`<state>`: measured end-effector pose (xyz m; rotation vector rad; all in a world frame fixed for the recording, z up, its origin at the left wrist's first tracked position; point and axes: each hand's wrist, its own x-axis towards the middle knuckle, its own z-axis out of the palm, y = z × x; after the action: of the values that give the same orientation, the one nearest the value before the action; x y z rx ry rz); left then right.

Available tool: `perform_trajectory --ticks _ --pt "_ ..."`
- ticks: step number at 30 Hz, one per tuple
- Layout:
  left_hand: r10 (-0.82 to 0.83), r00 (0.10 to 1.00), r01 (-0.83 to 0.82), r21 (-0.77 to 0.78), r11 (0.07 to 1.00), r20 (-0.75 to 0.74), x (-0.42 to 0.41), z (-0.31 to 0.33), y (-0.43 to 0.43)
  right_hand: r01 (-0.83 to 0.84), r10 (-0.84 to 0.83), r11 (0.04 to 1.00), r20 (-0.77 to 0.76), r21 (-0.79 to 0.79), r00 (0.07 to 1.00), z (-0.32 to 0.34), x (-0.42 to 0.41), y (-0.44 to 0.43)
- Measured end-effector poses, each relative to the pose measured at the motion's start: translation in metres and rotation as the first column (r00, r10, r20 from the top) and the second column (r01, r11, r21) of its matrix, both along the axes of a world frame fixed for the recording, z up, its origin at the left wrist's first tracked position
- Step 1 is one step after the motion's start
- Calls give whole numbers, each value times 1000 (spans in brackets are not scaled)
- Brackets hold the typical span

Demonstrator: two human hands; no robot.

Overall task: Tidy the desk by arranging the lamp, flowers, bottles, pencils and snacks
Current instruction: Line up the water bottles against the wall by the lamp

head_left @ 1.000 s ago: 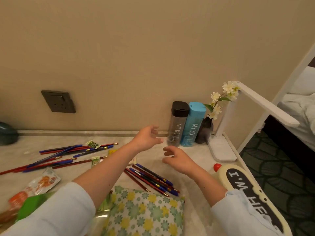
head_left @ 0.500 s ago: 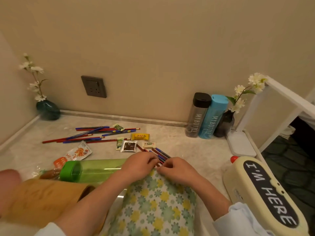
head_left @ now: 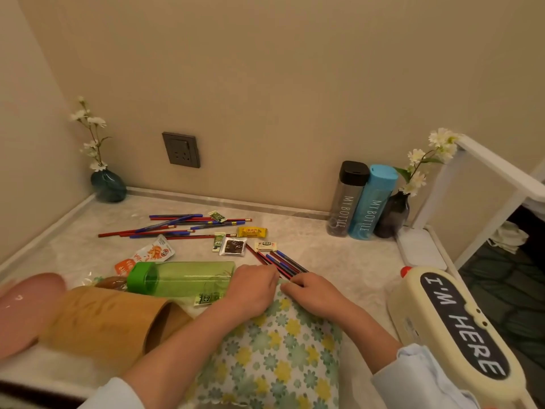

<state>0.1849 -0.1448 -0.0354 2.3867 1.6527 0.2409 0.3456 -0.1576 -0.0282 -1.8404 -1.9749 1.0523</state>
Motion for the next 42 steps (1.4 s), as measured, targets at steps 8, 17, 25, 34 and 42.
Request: perform_trajectory --ticks 8,17,25,34,42 --pt "105 979 -73 -183 980 176 -15 14 7 -42 41 999 -40 -5 998 11 -13 11" --pt "107 948 -76 -112 991 300 -66 24 17 -104 102 995 166 1 981 9 -46 35" --pt "249 920 -247 -45 968 304 -125 24 30 -230 229 960 30 161 973 18 -114 56" --pt "290 922 -259 -148 955 255 -160 5 35 -443 398 893 324 76 858 5 -174 70" --pt "190 968 -223 220 950 161 -155 32 65 -171 170 985 -62 1 983 13 -151 96"
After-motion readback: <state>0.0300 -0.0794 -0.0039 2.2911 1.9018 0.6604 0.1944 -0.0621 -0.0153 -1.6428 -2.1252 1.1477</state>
